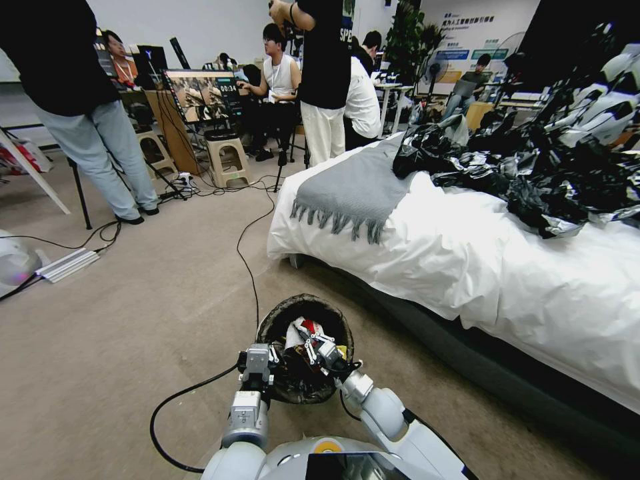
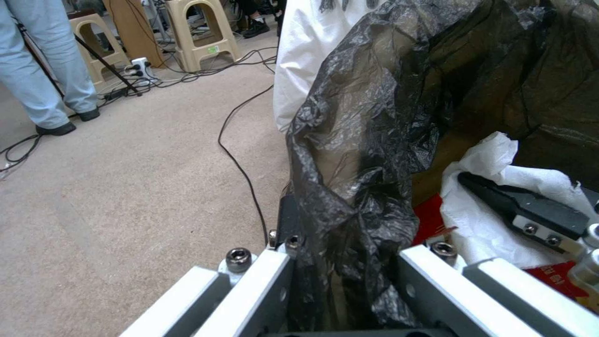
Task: Pick up the trash bin, then pick up the garbage from the floor and place it into the trash bin.
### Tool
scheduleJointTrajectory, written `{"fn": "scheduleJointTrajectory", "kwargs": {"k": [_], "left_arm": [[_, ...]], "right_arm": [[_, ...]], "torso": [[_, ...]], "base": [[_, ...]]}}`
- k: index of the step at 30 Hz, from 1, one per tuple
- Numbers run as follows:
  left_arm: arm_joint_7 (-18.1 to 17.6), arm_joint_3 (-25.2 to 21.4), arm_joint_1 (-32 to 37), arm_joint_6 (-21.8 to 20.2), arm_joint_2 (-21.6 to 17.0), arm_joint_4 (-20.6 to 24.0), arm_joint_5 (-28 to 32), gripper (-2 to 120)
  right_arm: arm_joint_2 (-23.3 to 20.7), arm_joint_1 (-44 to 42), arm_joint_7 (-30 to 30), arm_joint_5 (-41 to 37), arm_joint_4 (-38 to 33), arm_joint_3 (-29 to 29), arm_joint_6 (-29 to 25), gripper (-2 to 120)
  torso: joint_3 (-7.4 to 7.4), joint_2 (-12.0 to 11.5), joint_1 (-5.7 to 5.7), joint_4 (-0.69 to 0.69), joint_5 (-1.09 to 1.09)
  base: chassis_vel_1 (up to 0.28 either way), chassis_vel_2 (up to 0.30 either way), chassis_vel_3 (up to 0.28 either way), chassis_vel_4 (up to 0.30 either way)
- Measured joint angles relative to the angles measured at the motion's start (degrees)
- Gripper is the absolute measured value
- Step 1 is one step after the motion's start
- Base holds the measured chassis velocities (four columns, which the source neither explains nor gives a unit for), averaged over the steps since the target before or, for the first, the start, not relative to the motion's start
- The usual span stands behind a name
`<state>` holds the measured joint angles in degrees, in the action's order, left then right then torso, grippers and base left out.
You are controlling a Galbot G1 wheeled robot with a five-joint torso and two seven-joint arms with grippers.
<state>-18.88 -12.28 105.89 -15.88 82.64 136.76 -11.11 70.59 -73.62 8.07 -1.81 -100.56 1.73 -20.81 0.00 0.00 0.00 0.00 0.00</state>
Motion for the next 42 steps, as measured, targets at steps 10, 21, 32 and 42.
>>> {"fn": "scheduleJointTrajectory", "kwargs": {"k": [10,21,32,42], "left_arm": [[0.01,-0.18,-0.18,0.01,0.07,0.21,0.11,0],[0.1,-0.22,-0.31,-0.02,-0.03,0.37,0.36,0],[0.1,-0.34,-0.57,-0.12,-0.09,0.1,0.44,0],[0.06,-1.0,-0.47,-0.24,-0.16,0.1,0.66,0]], "right_arm": [[-0.53,-0.83,-0.44,0.02,-1.25,-1.46,0.03,45],[-1.25,-2.44,-0.74,0.51,-3.15,-2.85,0.06,89],[-3.03,-4.77,-0.15,0.65,-7.55,-3.92,0.02,100],[-2.96,-5.68,0.05,1.93,-10.56,-4.94,-1.02,100]], "torso": [[0.0,0.0,0.0,0.0,0.0],[0.0,0.0,0.0,0.0,0.0],[0.0,0.0,0.0,-0.01,-0.01],[0.0,0.0,0.0,0.0,0.0]], "base": [[0.0,0.0,0.0,0.0],[0.0,0.0,0.0,0.0],[0.0,0.0,0.0,0.0],[0.0,0.0,0.0,0.0]]}}
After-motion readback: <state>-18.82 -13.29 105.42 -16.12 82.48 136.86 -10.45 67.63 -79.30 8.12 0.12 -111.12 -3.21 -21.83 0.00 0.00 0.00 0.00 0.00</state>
